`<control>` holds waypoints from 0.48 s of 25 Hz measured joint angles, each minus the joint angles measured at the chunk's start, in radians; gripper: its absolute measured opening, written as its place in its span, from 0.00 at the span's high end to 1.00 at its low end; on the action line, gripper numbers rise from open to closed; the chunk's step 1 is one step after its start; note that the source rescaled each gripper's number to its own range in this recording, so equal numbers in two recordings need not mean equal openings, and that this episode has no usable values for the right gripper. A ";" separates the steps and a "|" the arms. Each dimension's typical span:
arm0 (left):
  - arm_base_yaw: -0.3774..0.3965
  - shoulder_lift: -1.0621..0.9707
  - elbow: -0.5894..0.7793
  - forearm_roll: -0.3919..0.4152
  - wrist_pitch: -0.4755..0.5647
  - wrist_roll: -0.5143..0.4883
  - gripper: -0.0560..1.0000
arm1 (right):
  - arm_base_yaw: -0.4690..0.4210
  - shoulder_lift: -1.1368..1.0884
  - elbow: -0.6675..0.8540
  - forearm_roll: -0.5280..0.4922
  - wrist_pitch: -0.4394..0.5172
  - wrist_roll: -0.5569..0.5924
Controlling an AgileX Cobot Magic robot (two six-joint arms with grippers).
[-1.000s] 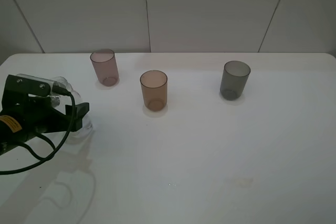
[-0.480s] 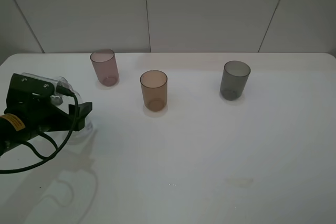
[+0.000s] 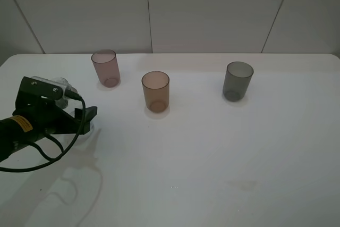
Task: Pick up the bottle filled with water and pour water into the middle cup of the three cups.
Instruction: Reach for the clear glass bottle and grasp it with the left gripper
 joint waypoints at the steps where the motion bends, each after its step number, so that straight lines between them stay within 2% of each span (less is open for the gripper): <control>1: 0.000 0.000 -0.002 0.000 0.000 0.000 0.02 | 0.000 0.000 0.000 0.000 0.000 0.000; 12: 0.000 0.000 -0.011 0.034 0.000 0.000 0.02 | 0.000 0.000 0.000 0.000 0.000 0.000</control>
